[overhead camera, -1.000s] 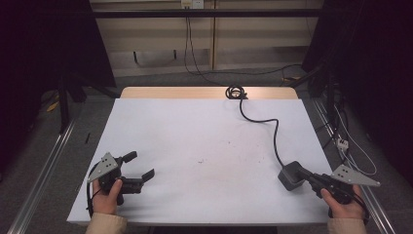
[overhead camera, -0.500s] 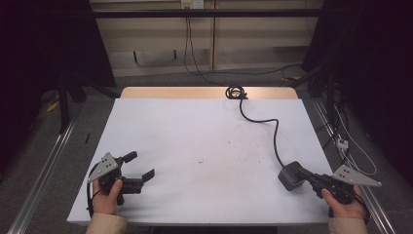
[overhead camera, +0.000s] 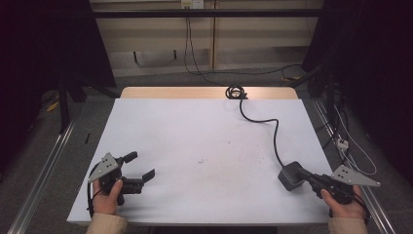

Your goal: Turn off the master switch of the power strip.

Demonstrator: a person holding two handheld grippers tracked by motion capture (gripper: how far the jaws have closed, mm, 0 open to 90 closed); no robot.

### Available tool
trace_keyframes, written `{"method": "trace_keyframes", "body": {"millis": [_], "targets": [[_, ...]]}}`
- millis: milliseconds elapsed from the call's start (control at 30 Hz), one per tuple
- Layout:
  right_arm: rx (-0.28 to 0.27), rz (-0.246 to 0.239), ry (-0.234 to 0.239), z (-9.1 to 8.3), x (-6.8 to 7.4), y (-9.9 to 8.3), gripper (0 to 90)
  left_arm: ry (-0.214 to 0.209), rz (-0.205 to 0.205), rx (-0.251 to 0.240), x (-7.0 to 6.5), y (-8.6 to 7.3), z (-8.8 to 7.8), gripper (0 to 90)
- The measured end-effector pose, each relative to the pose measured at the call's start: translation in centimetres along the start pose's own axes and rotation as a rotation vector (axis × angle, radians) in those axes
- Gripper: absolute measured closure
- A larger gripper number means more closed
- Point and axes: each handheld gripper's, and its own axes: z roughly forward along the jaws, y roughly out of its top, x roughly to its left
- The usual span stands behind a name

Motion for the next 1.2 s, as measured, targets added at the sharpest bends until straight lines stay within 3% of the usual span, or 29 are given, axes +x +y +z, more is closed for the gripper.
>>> {"method": "trace_keyframes", "body": {"millis": [1200], "targets": [[0.004,0.003,-0.003,0.06,0.07,0.00,90.0,0.004,-0.004,-0.004,-0.07,-0.01,-0.02,2.2]]}}
